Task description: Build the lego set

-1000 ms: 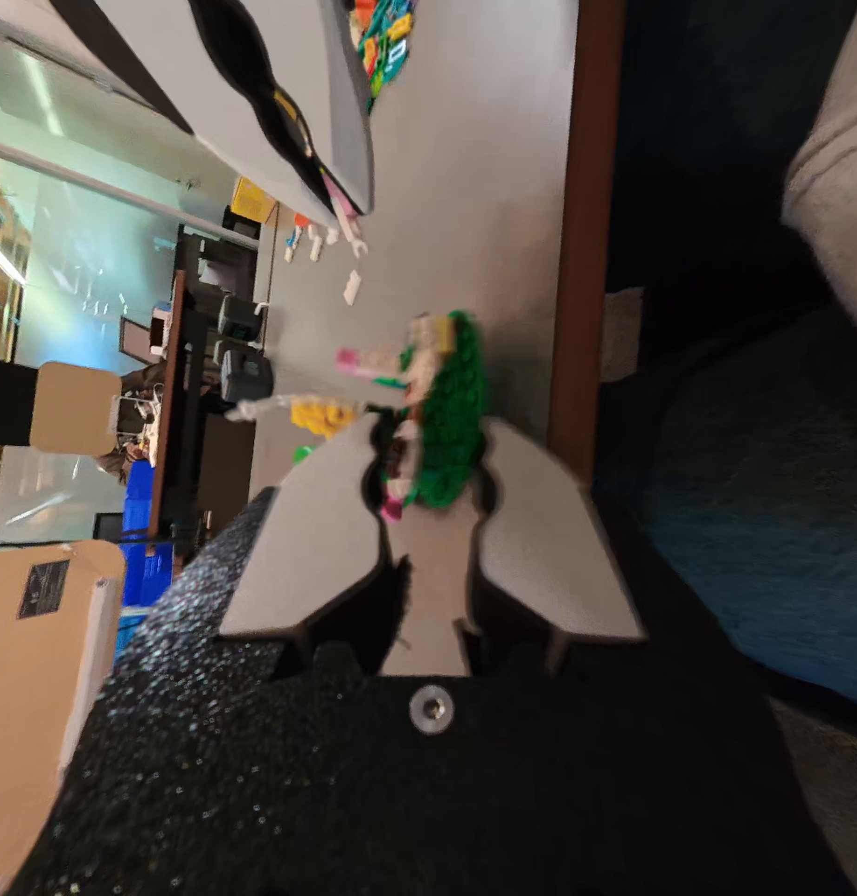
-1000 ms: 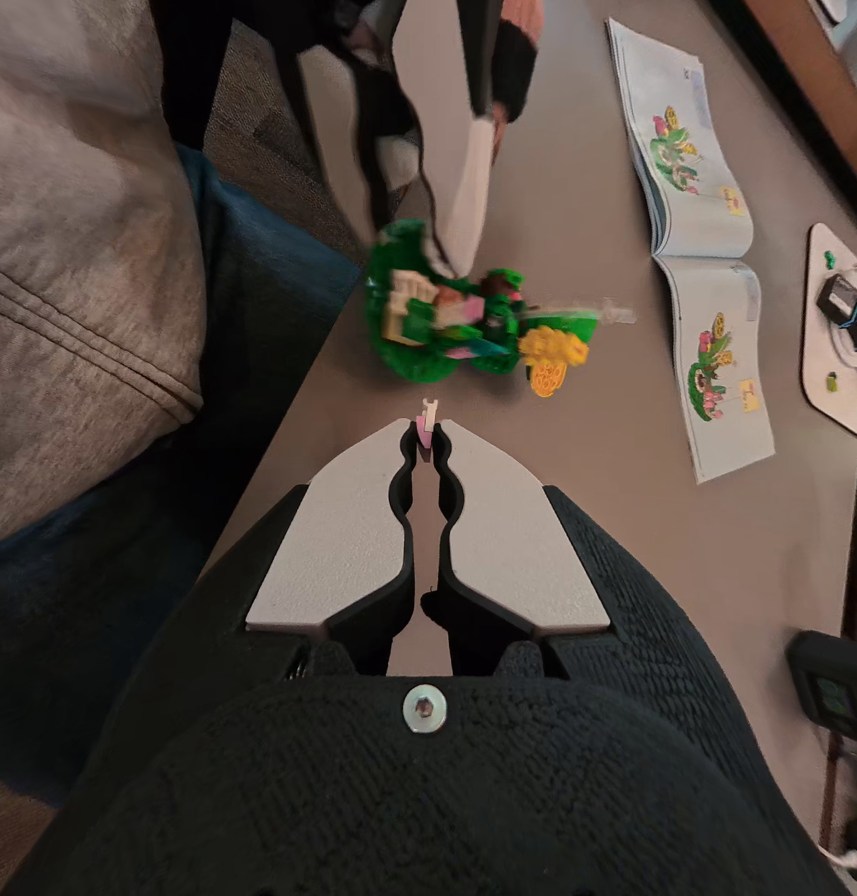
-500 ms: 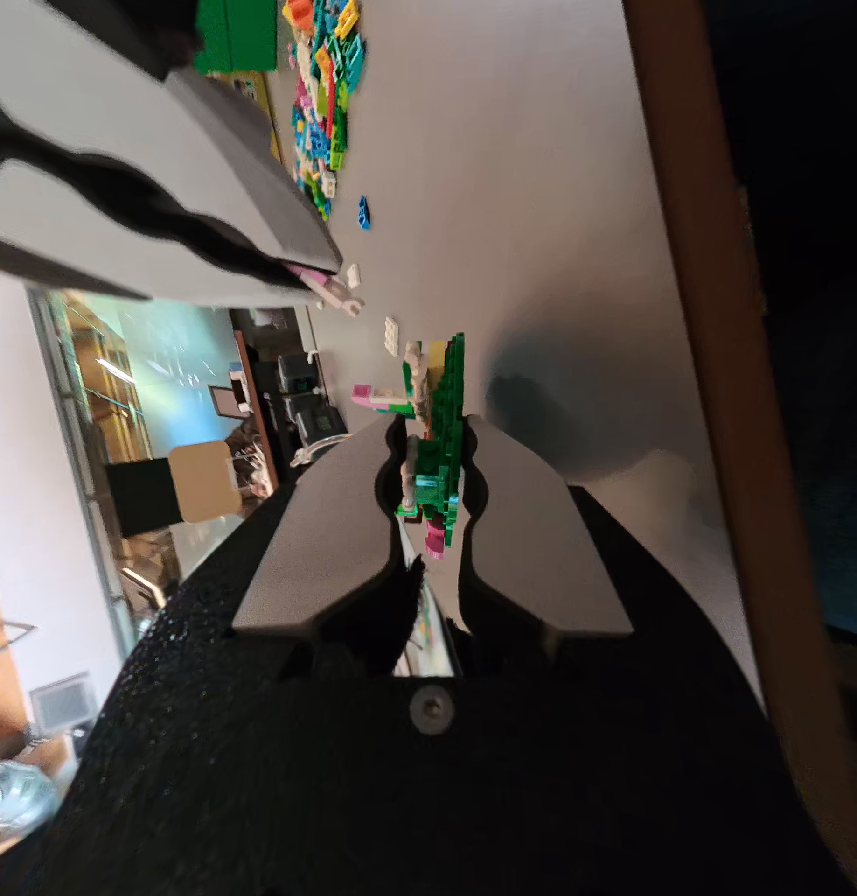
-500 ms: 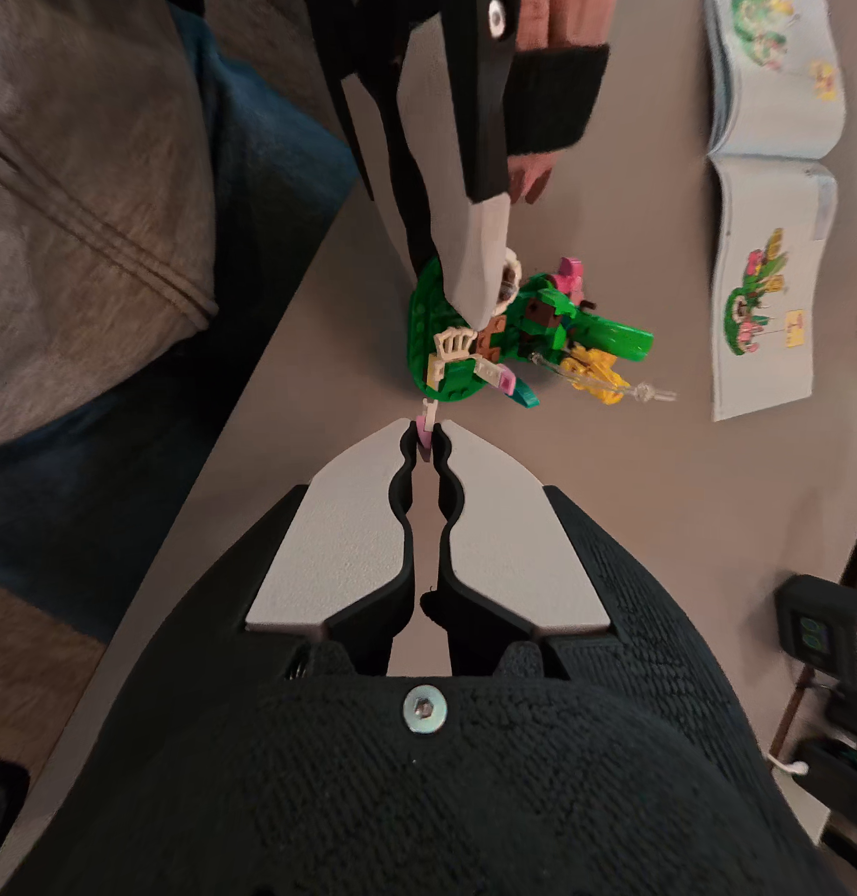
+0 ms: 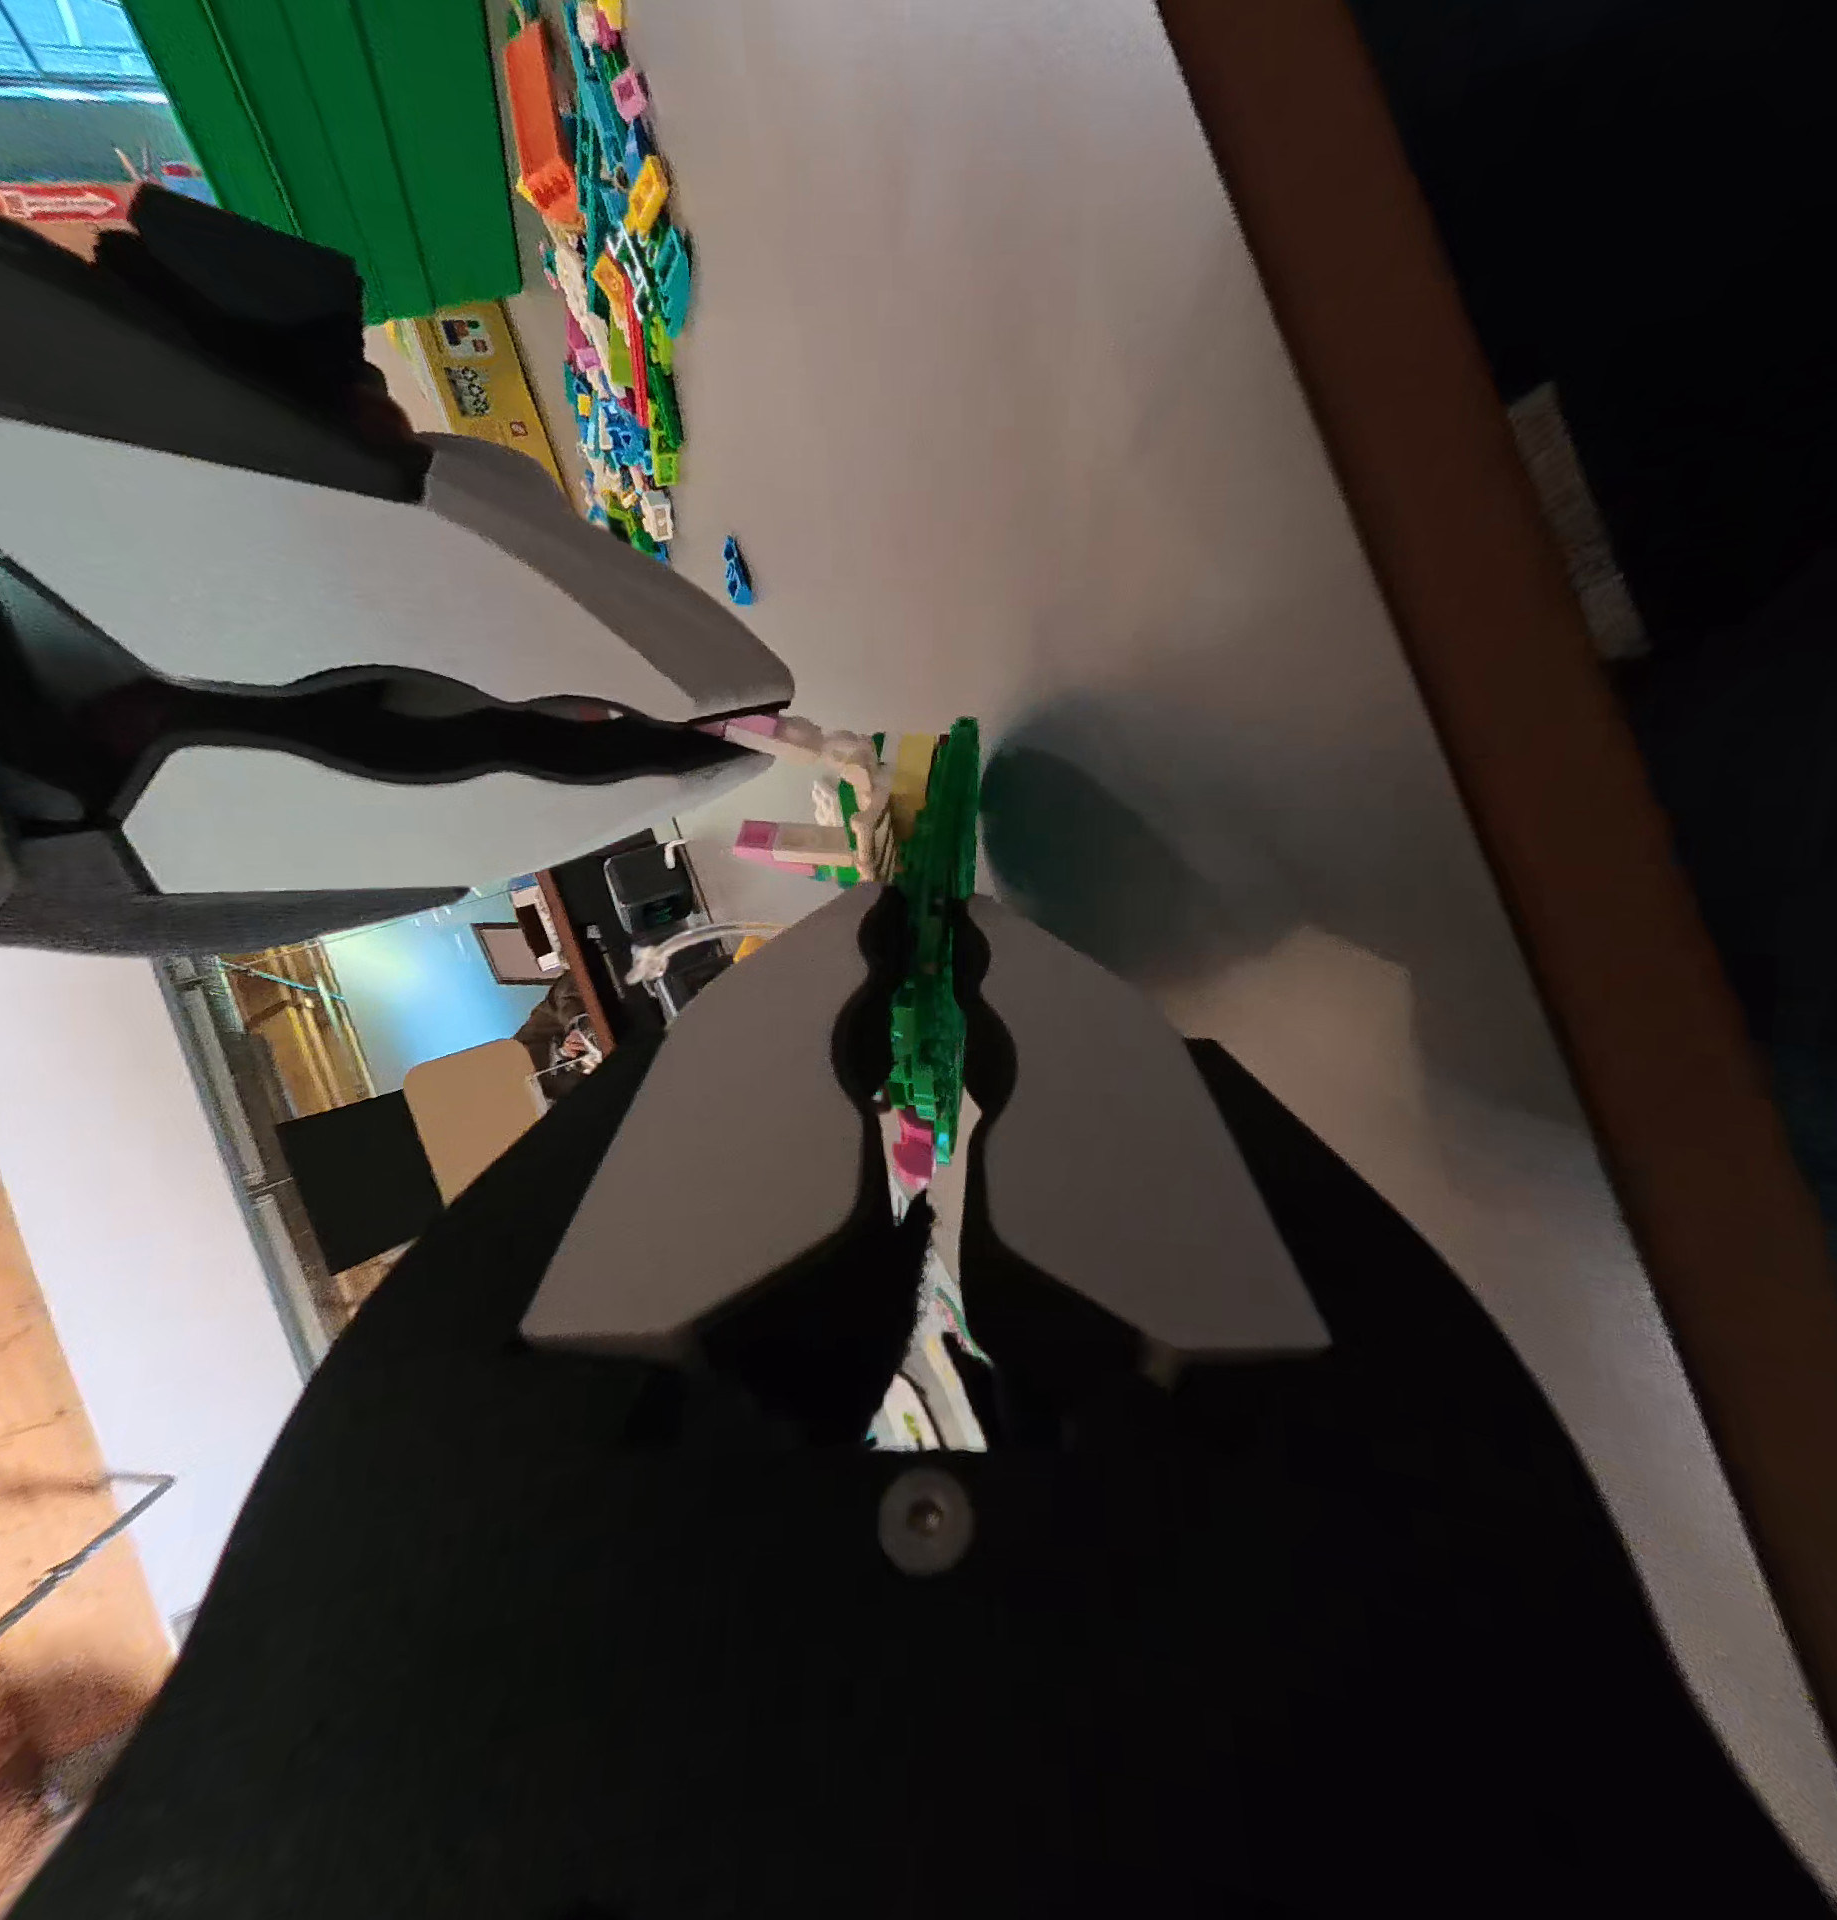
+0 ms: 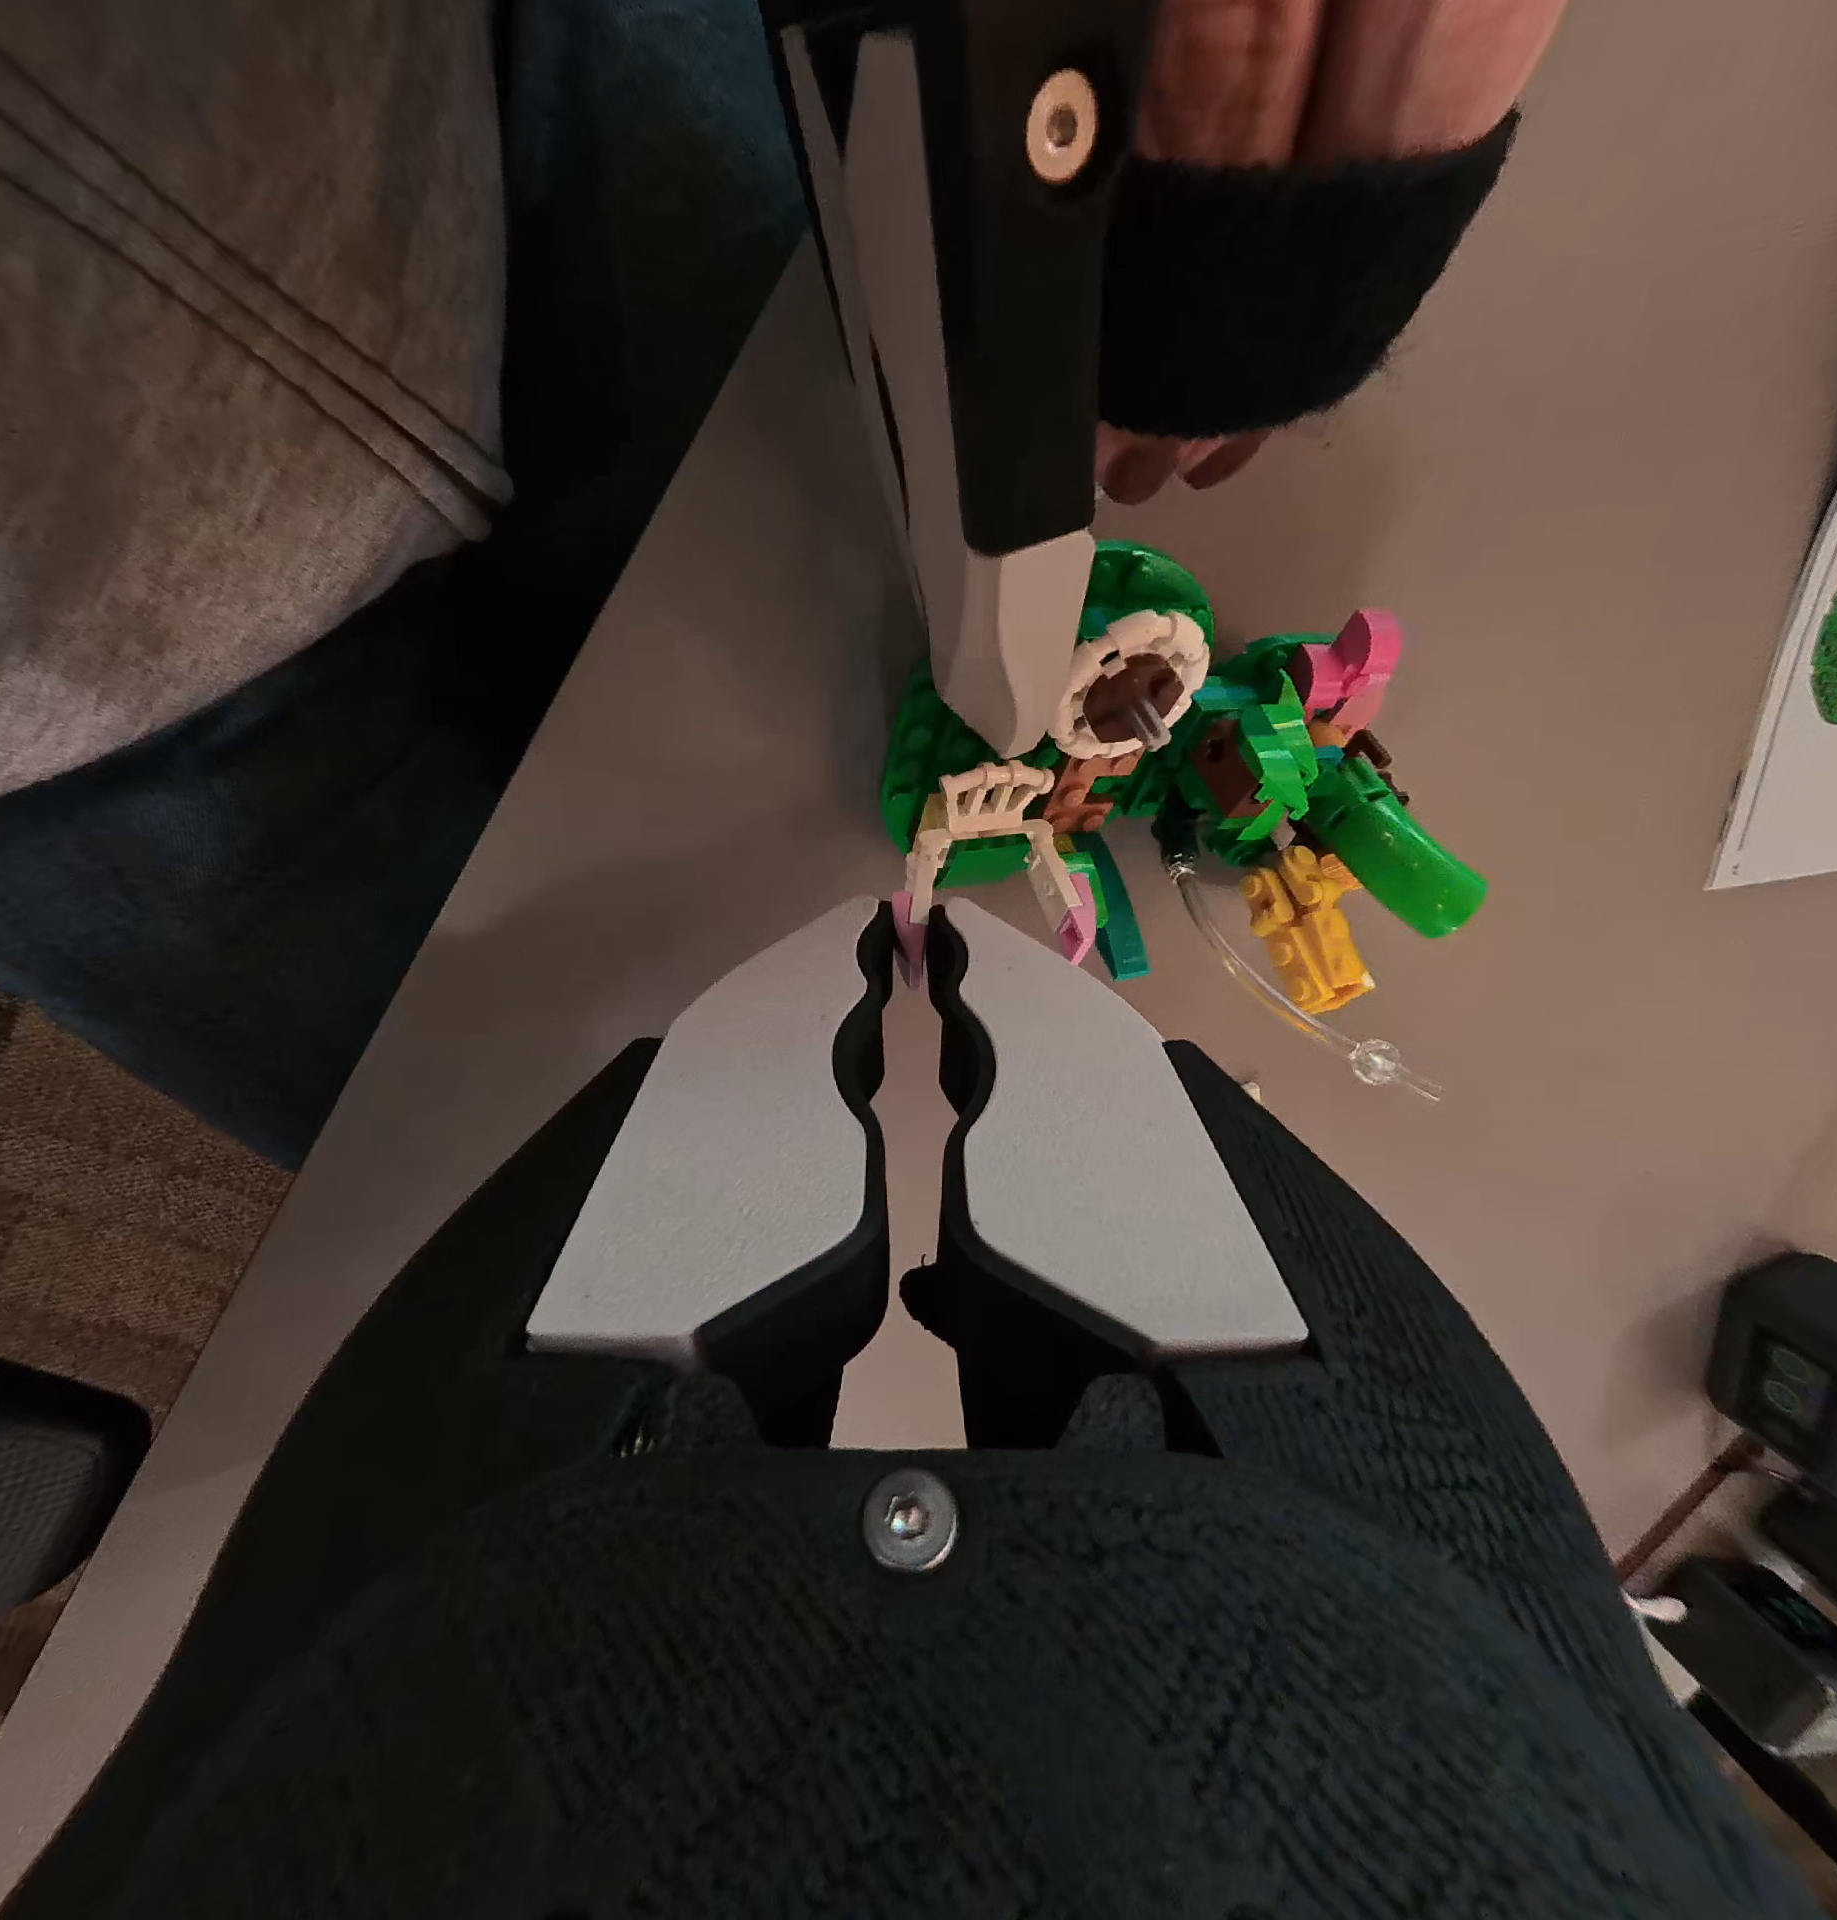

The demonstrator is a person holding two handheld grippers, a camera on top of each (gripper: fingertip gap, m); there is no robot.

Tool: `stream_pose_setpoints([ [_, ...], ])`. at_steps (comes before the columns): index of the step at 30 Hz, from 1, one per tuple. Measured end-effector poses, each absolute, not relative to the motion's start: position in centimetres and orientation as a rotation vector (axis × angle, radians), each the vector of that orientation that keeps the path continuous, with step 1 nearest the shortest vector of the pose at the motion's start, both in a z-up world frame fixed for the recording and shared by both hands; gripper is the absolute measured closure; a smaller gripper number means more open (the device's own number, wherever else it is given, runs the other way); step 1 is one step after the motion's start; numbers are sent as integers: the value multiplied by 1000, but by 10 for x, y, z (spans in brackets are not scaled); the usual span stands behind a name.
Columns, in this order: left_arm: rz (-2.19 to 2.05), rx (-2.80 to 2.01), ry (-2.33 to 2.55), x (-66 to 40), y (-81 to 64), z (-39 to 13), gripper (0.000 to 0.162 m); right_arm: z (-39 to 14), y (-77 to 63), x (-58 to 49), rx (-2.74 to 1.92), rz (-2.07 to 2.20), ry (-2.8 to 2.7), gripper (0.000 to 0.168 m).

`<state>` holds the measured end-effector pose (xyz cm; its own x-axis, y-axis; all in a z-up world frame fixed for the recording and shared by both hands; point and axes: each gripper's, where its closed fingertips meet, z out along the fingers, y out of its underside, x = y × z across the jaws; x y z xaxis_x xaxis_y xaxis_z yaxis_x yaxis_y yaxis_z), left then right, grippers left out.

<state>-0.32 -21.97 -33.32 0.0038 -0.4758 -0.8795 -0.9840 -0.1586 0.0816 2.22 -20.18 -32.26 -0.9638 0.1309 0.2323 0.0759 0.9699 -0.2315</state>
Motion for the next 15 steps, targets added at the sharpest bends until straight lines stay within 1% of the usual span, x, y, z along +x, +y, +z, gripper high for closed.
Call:
stream_pose_setpoints([
  [15, 1152, -1617, 1531, -4, -217, -336, 154, -325, -198, 22, -239, 393, -2874, 163],
])
